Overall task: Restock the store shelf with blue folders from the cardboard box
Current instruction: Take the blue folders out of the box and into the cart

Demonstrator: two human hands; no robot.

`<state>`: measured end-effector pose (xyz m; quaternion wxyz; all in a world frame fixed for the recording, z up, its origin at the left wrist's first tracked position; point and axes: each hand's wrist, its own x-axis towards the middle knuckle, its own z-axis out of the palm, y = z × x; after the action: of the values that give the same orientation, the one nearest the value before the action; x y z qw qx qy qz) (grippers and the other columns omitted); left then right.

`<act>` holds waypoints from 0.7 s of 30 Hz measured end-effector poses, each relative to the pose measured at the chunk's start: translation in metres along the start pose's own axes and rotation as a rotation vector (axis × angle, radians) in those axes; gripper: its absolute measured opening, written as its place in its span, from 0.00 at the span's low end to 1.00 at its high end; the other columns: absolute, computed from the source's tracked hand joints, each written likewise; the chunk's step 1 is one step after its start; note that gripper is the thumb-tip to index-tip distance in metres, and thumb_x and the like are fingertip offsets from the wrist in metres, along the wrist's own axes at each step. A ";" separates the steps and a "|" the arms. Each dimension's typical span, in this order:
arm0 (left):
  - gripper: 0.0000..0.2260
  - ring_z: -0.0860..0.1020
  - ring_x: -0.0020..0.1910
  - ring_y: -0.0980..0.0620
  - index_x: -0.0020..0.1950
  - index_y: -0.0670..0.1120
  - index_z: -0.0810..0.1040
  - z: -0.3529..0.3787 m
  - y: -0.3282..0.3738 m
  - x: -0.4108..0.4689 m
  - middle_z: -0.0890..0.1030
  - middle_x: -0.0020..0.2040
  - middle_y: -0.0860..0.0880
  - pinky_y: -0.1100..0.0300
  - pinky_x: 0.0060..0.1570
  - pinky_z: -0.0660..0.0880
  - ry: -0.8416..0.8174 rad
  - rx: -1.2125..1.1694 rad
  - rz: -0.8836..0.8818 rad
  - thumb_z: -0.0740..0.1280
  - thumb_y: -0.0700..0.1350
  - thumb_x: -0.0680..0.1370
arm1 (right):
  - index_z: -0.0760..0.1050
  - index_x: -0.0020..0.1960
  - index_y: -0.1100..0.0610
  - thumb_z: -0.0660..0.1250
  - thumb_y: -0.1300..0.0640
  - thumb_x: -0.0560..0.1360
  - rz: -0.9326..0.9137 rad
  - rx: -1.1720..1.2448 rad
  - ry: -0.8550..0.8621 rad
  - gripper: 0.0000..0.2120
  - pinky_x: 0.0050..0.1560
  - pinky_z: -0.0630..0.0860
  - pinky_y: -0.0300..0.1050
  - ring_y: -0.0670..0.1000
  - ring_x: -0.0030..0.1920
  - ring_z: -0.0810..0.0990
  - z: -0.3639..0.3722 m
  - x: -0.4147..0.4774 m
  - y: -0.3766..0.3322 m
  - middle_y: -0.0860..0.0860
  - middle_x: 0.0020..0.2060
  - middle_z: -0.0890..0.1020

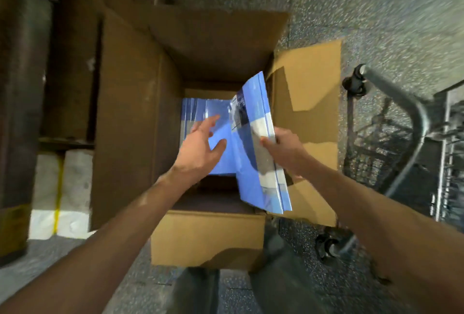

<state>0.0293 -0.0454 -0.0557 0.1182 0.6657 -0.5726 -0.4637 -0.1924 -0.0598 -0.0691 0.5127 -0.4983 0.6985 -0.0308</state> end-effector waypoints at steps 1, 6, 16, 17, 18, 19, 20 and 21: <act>0.27 0.74 0.66 0.44 0.76 0.47 0.68 -0.016 0.023 -0.001 0.74 0.68 0.44 0.48 0.65 0.73 0.020 0.066 0.075 0.70 0.47 0.78 | 0.78 0.58 0.63 0.63 0.57 0.81 -0.054 -0.029 -0.026 0.11 0.50 0.74 0.49 0.59 0.53 0.80 -0.017 -0.013 -0.012 0.60 0.53 0.82; 0.40 0.66 0.75 0.39 0.76 0.47 0.71 -0.088 0.148 -0.020 0.68 0.76 0.41 0.45 0.72 0.65 0.165 0.324 0.400 0.74 0.60 0.66 | 0.76 0.50 0.55 0.64 0.49 0.81 -0.270 -0.237 -0.245 0.10 0.44 0.70 0.47 0.53 0.49 0.78 -0.118 -0.084 -0.087 0.53 0.49 0.82; 0.30 0.79 0.58 0.50 0.63 0.54 0.79 -0.175 0.334 -0.121 0.82 0.58 0.53 0.54 0.58 0.70 -0.112 0.768 0.528 0.78 0.65 0.65 | 0.75 0.58 0.61 0.65 0.51 0.80 -0.523 -0.717 -0.447 0.14 0.56 0.74 0.54 0.58 0.55 0.78 -0.273 -0.227 -0.217 0.57 0.53 0.80; 0.27 0.80 0.53 0.49 0.59 0.54 0.80 -0.181 0.349 -0.132 0.83 0.53 0.54 0.54 0.53 0.73 -0.120 0.782 0.516 0.77 0.66 0.66 | 0.74 0.59 0.62 0.65 0.52 0.81 -0.529 -0.749 -0.442 0.14 0.54 0.74 0.54 0.58 0.54 0.78 -0.282 -0.244 -0.223 0.57 0.53 0.80; 0.24 0.80 0.50 0.49 0.56 0.53 0.80 -0.186 0.358 -0.139 0.83 0.51 0.53 0.53 0.51 0.75 -0.134 0.791 0.497 0.76 0.66 0.68 | 0.74 0.58 0.63 0.65 0.53 0.81 -0.533 -0.769 -0.443 0.13 0.51 0.75 0.52 0.58 0.51 0.78 -0.285 -0.255 -0.228 0.57 0.50 0.80; 0.22 0.80 0.49 0.49 0.55 0.52 0.80 -0.189 0.367 -0.145 0.83 0.50 0.53 0.52 0.48 0.76 -0.162 0.805 0.486 0.75 0.65 0.70 | 0.74 0.57 0.62 0.65 0.53 0.81 -0.529 -0.767 -0.440 0.12 0.46 0.73 0.48 0.58 0.47 0.77 -0.289 -0.266 -0.232 0.55 0.47 0.80; 0.19 0.80 0.47 0.48 0.53 0.51 0.80 -0.192 0.375 -0.153 0.83 0.48 0.53 0.53 0.46 0.75 -0.187 0.818 0.493 0.74 0.64 0.72 | 0.74 0.57 0.62 0.65 0.54 0.81 -0.528 -0.759 -0.430 0.12 0.42 0.71 0.43 0.56 0.45 0.76 -0.292 -0.276 -0.234 0.53 0.45 0.79; 0.17 0.79 0.45 0.48 0.50 0.51 0.78 -0.196 0.383 -0.162 0.81 0.46 0.53 0.53 0.43 0.73 -0.201 0.830 0.515 0.72 0.63 0.74 | 0.75 0.57 0.61 0.65 0.54 0.81 -0.535 -0.762 -0.408 0.11 0.40 0.69 0.41 0.54 0.45 0.75 -0.293 -0.291 -0.236 0.52 0.45 0.78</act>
<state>-0.0589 -0.0986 0.3922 -0.1020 0.4456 -0.8632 -0.2142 -0.2607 -0.1040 0.3995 0.3948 -0.8071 0.3940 0.1937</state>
